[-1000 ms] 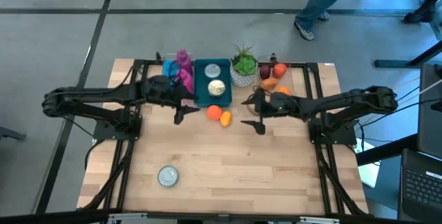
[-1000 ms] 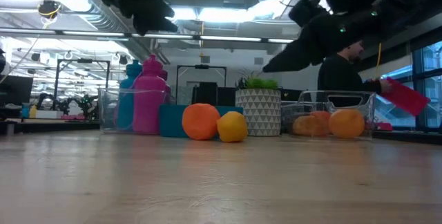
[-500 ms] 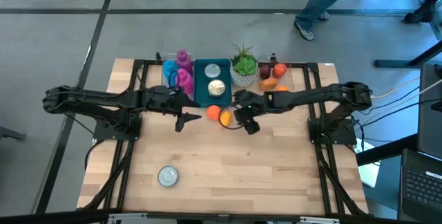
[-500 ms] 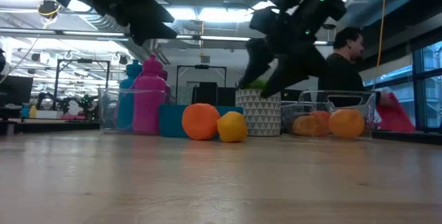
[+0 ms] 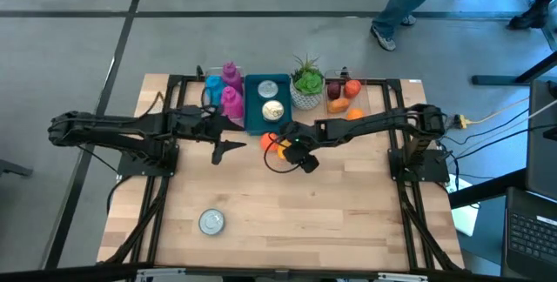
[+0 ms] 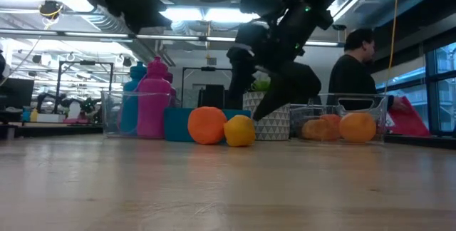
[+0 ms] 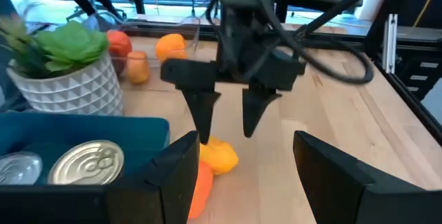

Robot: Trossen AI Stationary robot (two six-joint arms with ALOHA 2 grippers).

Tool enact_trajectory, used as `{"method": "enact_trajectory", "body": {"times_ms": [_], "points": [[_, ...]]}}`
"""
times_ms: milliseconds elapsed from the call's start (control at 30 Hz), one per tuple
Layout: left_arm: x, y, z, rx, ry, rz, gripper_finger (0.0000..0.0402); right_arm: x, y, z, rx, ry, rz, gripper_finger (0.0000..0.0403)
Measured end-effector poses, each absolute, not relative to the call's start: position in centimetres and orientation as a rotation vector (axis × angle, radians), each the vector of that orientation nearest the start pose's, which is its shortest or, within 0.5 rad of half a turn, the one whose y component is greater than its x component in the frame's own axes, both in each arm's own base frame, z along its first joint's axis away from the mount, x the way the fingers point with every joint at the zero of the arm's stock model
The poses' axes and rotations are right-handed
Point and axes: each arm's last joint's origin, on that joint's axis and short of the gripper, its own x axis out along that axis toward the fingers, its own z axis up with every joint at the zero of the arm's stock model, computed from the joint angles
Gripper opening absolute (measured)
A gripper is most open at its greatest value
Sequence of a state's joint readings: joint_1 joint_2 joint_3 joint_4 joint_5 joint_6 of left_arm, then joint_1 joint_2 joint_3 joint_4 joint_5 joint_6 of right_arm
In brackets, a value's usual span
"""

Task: Pick & Place Food Item
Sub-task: Put the lemon into the right transparent bin

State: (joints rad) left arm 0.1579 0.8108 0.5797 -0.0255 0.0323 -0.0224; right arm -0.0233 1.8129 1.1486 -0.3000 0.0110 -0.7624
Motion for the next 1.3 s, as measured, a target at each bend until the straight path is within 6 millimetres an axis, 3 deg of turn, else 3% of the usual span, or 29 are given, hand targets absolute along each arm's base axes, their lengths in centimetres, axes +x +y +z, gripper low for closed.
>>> {"method": "enact_trajectory", "body": {"times_ms": [300, 667, 1133, 1300], "points": [[15.9, 2.6, 28.3, -0.059, 0.217, 0.136, 0.0224, 37.7, -1.0, 15.5, -0.767, 0.973, 0.363, 0.0382], [15.6, 2.5, 28.5, -0.043, 0.205, 0.146, 0.0224, 38.3, -1.9, 13.7, -0.777, 1.017, 0.314, 0.0377], [15.6, 2.6, 28.5, -0.058, 0.207, 0.15, 0.0224, 37.8, -3.1, 13.5, -0.686, 1.084, 0.256, 0.0243], [15.6, 2.6, 28.4, -0.057, 0.208, 0.153, 0.0224, 37.8, -3.0, 13.5, -0.633, 1.086, 0.229, 0.0229]]}}
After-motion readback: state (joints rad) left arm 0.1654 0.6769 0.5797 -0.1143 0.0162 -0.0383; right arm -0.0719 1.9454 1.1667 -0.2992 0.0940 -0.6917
